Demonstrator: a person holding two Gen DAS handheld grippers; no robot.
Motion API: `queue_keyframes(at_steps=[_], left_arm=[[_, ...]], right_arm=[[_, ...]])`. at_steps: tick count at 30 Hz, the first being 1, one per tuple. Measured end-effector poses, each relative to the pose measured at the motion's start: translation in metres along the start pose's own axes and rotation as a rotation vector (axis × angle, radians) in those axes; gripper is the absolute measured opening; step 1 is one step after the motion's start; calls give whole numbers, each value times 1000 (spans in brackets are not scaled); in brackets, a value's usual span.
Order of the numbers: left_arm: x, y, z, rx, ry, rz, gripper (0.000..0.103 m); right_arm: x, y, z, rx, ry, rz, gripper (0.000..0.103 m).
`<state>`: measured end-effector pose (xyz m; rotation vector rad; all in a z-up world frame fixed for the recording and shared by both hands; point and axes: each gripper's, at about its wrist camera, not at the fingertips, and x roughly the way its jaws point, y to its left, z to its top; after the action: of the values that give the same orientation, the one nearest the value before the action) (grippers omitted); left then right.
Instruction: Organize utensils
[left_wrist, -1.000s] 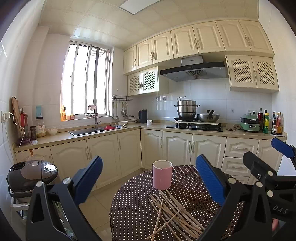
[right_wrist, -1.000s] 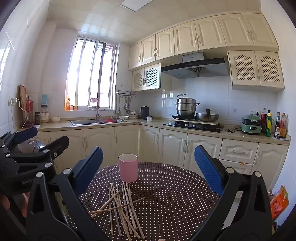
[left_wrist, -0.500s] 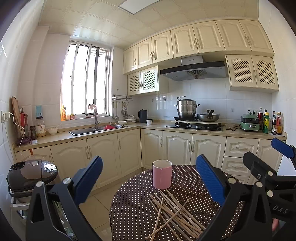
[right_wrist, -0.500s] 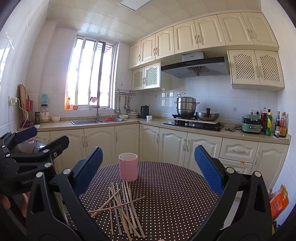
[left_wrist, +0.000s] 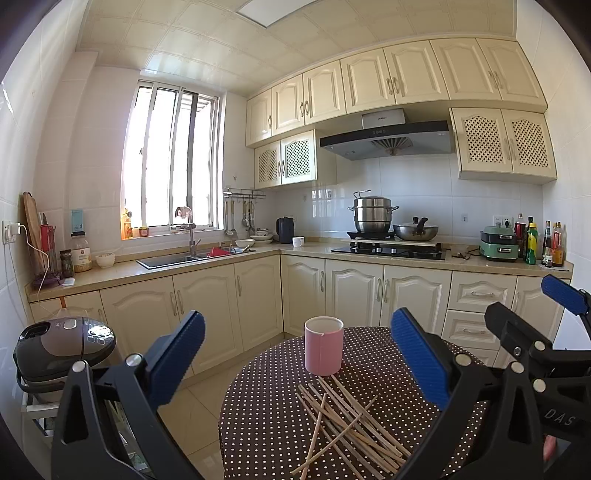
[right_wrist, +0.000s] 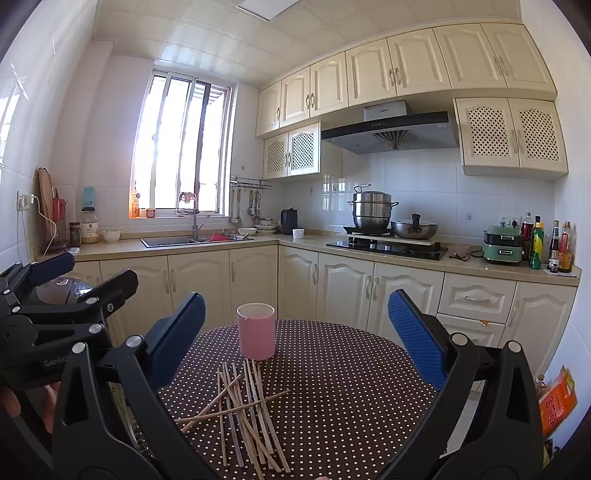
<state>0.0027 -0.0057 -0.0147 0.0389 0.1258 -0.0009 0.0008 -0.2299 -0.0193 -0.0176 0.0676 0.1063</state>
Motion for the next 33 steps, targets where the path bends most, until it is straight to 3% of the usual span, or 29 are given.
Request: queue_keyframes(at_steps=[10, 33], left_arm=[[5, 0, -11, -1, 2, -1, 99], [15, 2, -3, 5, 37, -1, 99]], right_arm=[[-3, 1, 4, 4, 5, 1, 97], [5, 0, 9, 10, 37, 0, 97]])
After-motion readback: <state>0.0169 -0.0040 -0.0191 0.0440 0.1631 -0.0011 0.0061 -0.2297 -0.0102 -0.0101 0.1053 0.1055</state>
